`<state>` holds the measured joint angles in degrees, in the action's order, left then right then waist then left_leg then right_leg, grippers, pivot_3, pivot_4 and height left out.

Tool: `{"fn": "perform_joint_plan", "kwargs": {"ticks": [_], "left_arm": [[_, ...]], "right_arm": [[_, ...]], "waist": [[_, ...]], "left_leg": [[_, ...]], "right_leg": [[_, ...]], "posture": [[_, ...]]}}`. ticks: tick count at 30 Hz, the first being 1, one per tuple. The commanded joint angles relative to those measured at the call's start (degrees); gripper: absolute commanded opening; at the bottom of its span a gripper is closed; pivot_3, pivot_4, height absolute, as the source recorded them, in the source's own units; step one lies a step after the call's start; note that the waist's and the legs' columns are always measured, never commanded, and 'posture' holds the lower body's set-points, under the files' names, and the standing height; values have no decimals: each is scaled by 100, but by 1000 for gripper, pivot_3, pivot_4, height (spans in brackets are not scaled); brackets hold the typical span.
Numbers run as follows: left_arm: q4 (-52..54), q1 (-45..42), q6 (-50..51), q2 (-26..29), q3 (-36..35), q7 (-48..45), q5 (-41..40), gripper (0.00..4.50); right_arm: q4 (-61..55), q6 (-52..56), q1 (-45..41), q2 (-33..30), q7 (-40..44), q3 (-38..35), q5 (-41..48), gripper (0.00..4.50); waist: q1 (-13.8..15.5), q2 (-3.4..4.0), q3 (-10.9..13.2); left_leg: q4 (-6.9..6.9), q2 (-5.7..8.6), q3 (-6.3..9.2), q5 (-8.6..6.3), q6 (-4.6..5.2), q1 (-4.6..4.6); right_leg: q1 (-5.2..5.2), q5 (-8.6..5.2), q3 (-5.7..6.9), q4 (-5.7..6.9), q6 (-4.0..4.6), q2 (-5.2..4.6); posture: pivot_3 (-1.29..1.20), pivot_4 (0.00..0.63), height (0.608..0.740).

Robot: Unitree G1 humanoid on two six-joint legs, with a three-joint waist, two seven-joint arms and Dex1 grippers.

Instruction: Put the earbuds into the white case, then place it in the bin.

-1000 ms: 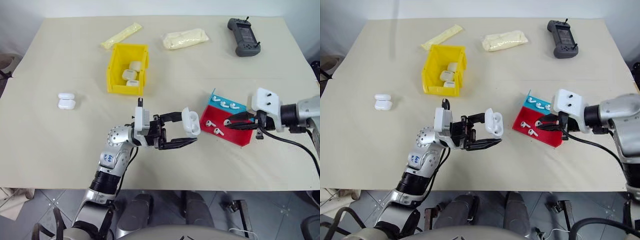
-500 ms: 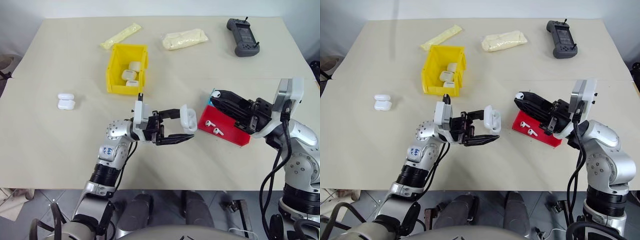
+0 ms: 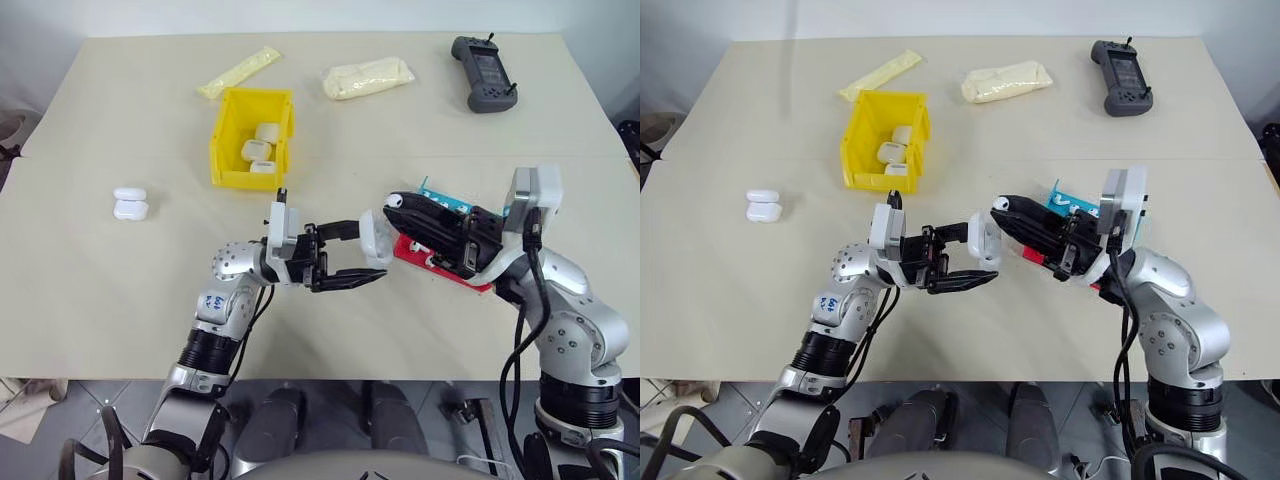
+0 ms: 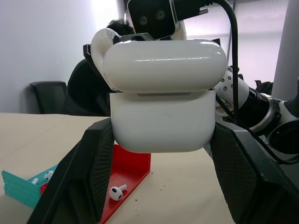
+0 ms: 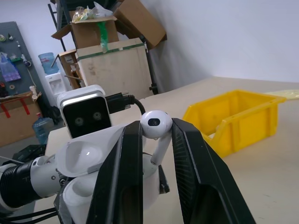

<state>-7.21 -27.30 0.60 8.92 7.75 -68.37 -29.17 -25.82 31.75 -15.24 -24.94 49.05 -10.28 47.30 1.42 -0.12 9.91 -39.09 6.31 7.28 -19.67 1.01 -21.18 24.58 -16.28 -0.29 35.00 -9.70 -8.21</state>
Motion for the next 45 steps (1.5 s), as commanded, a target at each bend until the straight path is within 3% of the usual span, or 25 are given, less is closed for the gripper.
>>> {"fn": "perform_joint_plan", "kwargs": {"ticks": [1,20,25,37,45], "left_arm": [[231,18,-83,-50,-36,34,-57,2737],[192,-10,-187,-80,-86,123,-39,2737],[133,-43,-234,-104,-126,119,-6,2737],[54,-50,-331,-186,-155,79,49,2737],[106,73,-301,-147,-172,77,34,2737]], "right_arm": [[-220,-107,6,17,-50,37,160,512],[-47,-272,250,-265,132,430,-196,512],[-27,-15,181,-422,128,424,53,512],[-39,129,-119,-680,150,264,319,4434],[145,203,476,-1521,342,-886,530,4476]], "waist": [[-2,0,0],[1,0,0],[1,0,0],[10,0,0],[52,-1,1]], "left_leg": [[0,0,0,0,0,0],[0,0,0,0,0,0],[0,0,0,0,0,0],[0,-1,0,0,0,-1],[0,1,0,-2,4,-3]], "right_leg": [[0,0,0,0,0,0],[0,0,0,-1,0,0],[0,0,0,-1,0,0],[-1,0,1,-4,0,0],[-3,1,2,-8,-1,-1]], "posture": [[0,150,740],[0,150,740],[0,150,740],[0,150,740],[0,150,740]]}}
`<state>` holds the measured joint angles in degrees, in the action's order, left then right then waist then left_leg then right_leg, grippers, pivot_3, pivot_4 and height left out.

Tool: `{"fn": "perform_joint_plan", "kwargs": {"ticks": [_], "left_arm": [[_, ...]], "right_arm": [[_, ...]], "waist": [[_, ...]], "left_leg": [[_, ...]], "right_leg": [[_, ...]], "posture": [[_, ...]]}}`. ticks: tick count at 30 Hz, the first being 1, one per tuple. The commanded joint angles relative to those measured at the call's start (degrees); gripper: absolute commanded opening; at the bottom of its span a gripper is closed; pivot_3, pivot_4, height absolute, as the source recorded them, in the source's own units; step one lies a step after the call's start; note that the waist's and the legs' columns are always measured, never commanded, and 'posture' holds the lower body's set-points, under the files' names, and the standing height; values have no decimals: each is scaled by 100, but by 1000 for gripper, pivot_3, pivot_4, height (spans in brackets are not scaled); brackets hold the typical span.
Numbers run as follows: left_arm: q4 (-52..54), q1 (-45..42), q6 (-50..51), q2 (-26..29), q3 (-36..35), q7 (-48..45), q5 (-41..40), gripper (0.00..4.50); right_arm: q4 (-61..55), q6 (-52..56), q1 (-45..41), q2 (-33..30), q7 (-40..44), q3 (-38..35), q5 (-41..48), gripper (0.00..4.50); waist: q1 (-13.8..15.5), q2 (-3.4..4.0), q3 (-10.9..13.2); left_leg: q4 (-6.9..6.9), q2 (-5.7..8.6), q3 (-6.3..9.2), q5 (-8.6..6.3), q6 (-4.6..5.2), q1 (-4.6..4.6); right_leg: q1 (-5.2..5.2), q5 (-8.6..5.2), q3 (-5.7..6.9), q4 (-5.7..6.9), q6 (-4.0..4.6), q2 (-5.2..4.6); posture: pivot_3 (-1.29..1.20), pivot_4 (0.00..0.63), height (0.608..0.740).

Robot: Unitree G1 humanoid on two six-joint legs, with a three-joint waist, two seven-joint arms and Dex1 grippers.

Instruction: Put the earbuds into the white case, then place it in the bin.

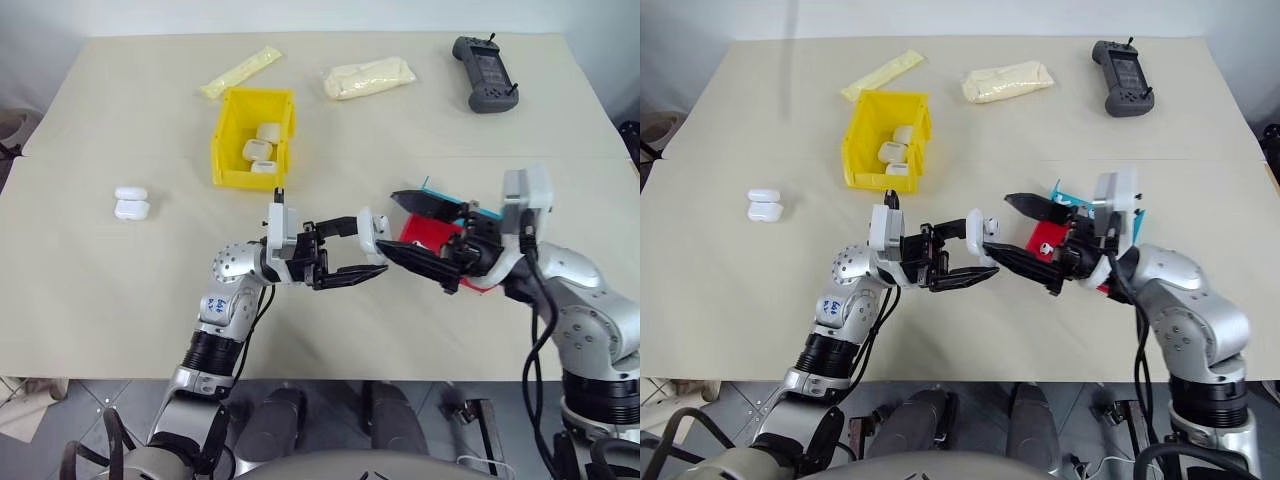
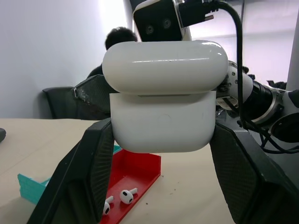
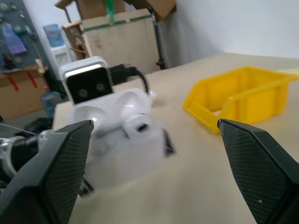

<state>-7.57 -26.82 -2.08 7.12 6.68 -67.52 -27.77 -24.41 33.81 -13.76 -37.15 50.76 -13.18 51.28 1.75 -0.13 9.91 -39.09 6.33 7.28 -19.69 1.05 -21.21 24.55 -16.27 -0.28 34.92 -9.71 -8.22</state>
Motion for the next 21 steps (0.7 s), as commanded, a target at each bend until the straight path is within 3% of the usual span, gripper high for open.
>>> {"fn": "perform_joint_plan", "kwargs": {"ticks": [1,5,9,15,21], "left_arm": [[152,58,-10,65,-71,-36,-122,2737],[161,164,55,218,-121,-154,-170,2737],[169,190,93,287,-169,-179,-192,2737],[35,90,26,430,-355,-139,-147,2737],[-74,48,-118,437,-369,-116,-47,2737]], "right_arm": [[33,-118,503,-417,257,-719,-3,4476],[195,-555,1292,-624,410,-1452,-378,4476],[633,-1508,2142,-399,506,-2108,-1057,4476],[1457,-2530,2701,-229,685,-2360,-1656,4476],[2014,-2746,2439,-568,927,-2108,-1841,4476]], "waist": [[16,-1,0],[14,0,0],[19,0,0],[-5,0,0],[-31,2,-1]], "left_leg": [[1,0,0,-1,1,0],[1,-2,-6,-1,2,1],[0,-2,-8,-1,2,4],[0,-2,-13,-1,3,9],[0,-3,-14,-1,3,11]], "right_leg": [[0,0,1,-1,0,0],[0,0,0,1,0,1],[-2,0,-2,4,0,2],[-4,2,-6,3,-4,3],[-5,2,-8,4,-4,4]], "posture": [[0,150,740],[0,150,740],[0,150,740],[0,150,740],[0,150,740]]}}
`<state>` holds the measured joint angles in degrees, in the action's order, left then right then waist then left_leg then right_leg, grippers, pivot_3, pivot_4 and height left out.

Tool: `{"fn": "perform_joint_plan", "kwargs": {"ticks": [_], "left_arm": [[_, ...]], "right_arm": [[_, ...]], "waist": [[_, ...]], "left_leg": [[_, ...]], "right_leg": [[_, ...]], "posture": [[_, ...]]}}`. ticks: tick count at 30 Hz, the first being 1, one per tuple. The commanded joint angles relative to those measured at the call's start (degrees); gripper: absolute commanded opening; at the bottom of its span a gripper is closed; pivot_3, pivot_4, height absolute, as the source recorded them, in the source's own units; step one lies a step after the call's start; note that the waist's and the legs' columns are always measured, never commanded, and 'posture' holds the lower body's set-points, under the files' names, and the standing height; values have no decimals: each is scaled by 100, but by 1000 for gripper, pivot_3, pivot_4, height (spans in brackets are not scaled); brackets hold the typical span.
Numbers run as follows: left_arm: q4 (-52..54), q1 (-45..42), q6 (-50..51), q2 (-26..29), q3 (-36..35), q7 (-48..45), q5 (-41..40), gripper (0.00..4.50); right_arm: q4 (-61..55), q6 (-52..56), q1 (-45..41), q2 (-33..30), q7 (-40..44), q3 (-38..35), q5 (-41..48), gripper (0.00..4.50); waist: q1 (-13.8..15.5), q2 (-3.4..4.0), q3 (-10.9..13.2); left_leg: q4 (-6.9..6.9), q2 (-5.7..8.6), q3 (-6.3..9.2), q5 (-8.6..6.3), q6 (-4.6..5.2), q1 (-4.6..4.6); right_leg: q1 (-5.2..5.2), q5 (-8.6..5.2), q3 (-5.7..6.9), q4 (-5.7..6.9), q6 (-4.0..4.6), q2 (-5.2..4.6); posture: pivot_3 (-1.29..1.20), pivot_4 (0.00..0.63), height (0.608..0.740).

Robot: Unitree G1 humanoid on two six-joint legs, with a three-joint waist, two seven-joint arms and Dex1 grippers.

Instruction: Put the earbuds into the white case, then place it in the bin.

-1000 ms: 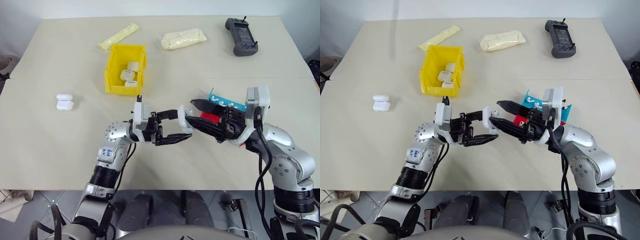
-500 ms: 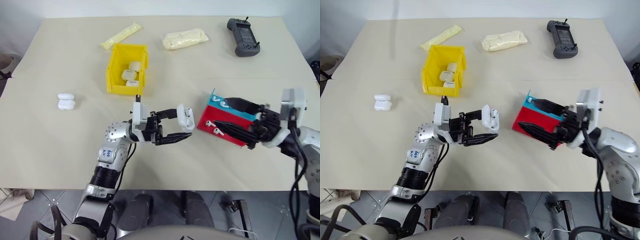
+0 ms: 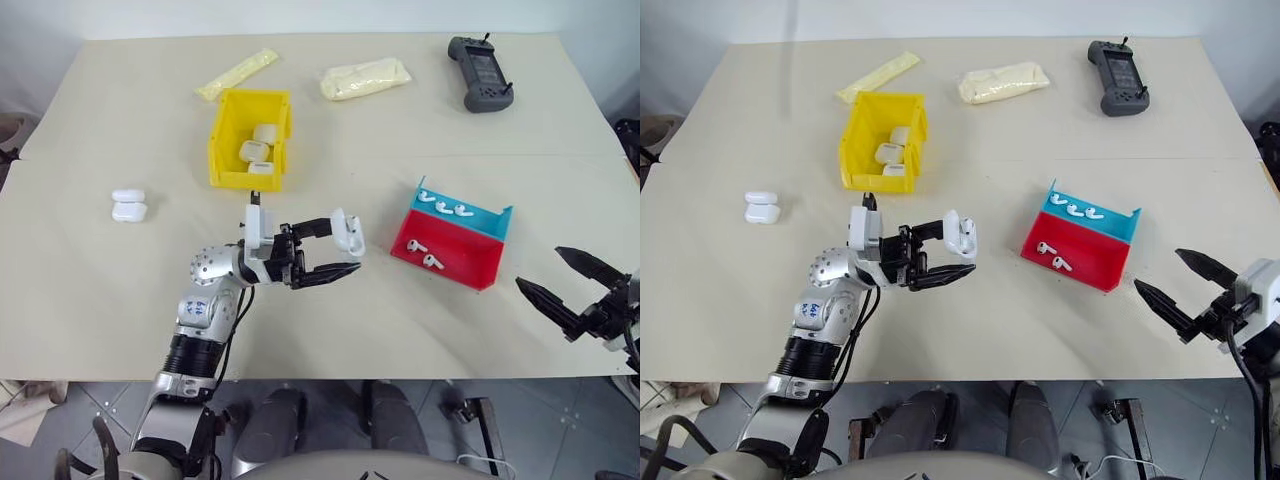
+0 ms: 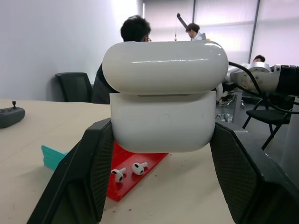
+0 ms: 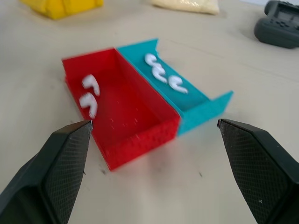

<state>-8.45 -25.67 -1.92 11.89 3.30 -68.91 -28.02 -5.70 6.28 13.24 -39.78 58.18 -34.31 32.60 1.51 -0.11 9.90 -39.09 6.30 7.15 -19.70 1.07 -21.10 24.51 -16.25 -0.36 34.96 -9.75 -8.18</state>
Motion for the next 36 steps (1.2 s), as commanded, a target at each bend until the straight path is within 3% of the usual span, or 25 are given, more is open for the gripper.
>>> {"fn": "perform_joint_plan", "kwargs": {"ticks": [1,6,8,11,14,19,28,36], "left_arm": [[-2,-74,-151,-56,-30,38,-18,2737],[1,-34,-206,-132,21,86,-4,2737],[1,-11,-247,-179,76,118,53,2737],[7,-3,-273,-256,135,175,102,2737],[21,-2,-287,-307,178,224,127,2737],[61,43,-357,-375,203,372,161,2737],[174,127,-392,-409,238,588,180,2737],[272,164,-308,-391,291,624,158,2737]], "right_arm": [[254,69,-471,-406,209,75,51,4476],[889,584,-1910,-1188,482,900,-207,4476],[1303,1218,-2847,-1644,692,1581,-433,4476],[2215,1355,-4246,-1960,1116,2608,-1145,4476],[3123,1304,-5341,-2011,1406,3533,-2000,4476],[4726,713,-7003,-1464,1760,4640,-3153,4476],[6246,-384,-8011,-655,2180,5319,-4117,4476],[6949,-1022,-8341,-350,1837,5577,-4830,4476]], "waist": [[-14,0,0],[-15,4,-1],[-17,5,-1],[-17,6,0],[6,5,0],[-31,4,1],[-41,5,1],[-66,6,0]], "left_leg": [[0,0,-1,0,0,1],[1,-4,-7,1,-1,1],[0,-6,-6,1,-3,-1],[-3,-2,-8,1,-1,-6],[1,-5,0,1,-2,-12],[2,5,-7,-2,3,-20],[1,1,-8,-1,0,-21],[0,1,-6,-1,0,-21]], "right_leg": [[0,0,-2,0,0,0],[3,1,-1,0,-1,0],[4,1,1,-3,-1,2],[5,2,1,-8,1,-3],[7,2,10,-17,1,-2],[15,4,7,-21,-2,-13],[19,4,8,-8,-2,-8],[22,4,8,6,-2,-8]], "posture": [[0,150,740],[0,150,740],[0,150,740],[0,150,740],[0,150,740],[0,150,740],[0,150,740],[0,150,740]]}}
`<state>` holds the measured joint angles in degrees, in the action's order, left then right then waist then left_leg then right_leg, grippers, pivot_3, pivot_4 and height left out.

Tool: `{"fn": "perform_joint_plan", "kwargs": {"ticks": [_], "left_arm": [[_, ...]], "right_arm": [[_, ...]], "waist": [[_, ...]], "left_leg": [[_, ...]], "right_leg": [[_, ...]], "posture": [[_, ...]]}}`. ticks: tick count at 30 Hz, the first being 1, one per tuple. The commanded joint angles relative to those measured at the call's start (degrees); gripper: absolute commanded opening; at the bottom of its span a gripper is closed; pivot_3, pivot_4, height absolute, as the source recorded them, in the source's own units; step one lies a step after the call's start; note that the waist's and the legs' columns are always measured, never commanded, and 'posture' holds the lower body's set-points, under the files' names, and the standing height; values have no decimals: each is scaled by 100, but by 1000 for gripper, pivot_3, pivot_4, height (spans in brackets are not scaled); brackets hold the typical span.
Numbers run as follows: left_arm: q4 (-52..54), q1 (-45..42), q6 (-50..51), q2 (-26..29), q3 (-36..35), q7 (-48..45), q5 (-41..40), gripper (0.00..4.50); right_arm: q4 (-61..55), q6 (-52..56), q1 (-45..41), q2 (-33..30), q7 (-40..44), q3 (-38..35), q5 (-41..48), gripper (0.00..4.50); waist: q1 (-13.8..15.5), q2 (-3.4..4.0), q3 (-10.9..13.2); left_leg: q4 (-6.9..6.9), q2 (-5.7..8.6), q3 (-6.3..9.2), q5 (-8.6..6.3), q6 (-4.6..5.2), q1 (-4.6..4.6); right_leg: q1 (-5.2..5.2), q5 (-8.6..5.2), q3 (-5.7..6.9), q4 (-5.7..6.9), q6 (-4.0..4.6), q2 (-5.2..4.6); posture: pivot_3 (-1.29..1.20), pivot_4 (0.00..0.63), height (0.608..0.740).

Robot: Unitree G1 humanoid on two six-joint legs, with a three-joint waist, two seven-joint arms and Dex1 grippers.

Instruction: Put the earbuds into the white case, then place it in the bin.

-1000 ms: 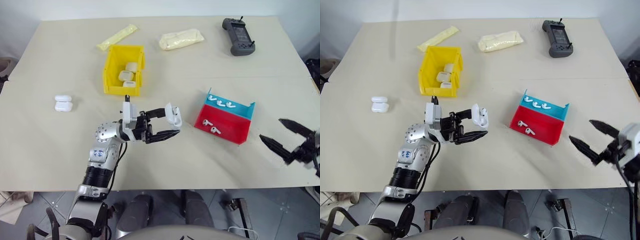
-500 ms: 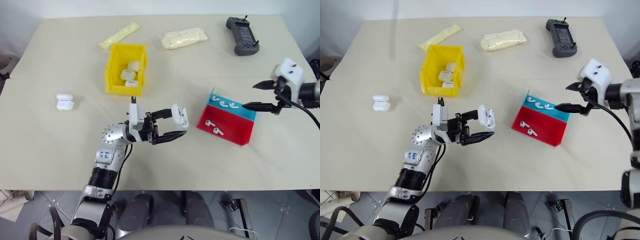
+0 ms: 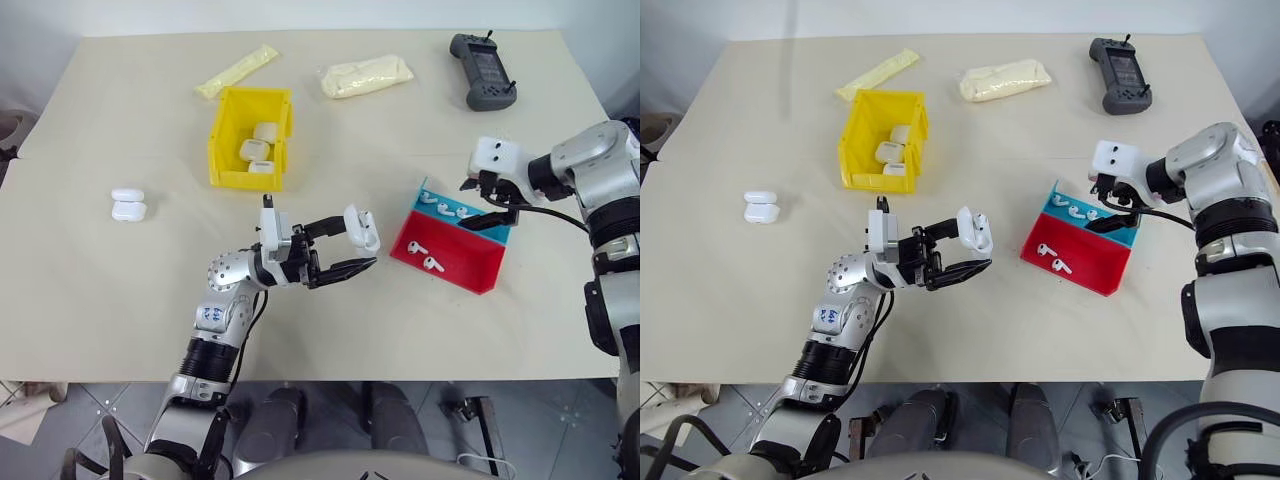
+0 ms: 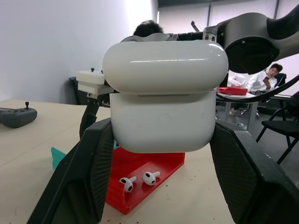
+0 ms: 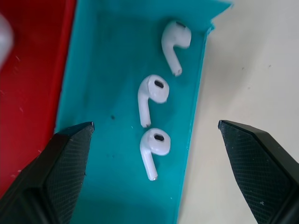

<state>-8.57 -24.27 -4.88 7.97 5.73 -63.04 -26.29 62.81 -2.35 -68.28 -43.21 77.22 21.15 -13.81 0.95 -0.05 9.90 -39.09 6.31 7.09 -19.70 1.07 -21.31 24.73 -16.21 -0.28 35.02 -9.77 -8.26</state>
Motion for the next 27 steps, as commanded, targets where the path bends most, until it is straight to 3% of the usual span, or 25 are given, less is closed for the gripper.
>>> {"fn": "perform_joint_plan", "kwargs": {"ticks": [1,3,6,14,27], "left_arm": [[295,27,-2,1,53,43,-16,2737],[317,39,15,5,61,51,-20,2737],[348,60,39,12,69,59,-25,2737],[376,41,76,27,62,59,-38,2737],[590,163,184,51,53,149,-65,2737]], "right_arm": [[160,-220,-208,0,-72,60,-263,4476],[262,-288,-247,23,-77,71,-342,4476],[388,-378,-310,69,-60,98,-455,3903],[545,-485,-391,160,-54,71,-644,1354],[669,-747,-436,324,-181,90,-833,1354]], "waist": [[-18,0,0],[-32,1,-1],[-60,1,-1],[-117,3,-2],[-121,5,-3]], "left_leg": [[0,-1,0,0,0,0],[1,-1,0,0,-1,0],[1,0,0,0,0,0],[2,-1,1,0,0,0],[1,-1,1,0,-1,2]], "right_leg": [[0,0,0,1,0,1],[1,0,0,3,0,1],[-1,0,0,3,0,1],[0,0,0,4,0,1],[-1,0,0,7,0,1]], "posture": [[0,150,740],[0,150,740],[0,150,740],[0,150,740],[0,150,740]]}}
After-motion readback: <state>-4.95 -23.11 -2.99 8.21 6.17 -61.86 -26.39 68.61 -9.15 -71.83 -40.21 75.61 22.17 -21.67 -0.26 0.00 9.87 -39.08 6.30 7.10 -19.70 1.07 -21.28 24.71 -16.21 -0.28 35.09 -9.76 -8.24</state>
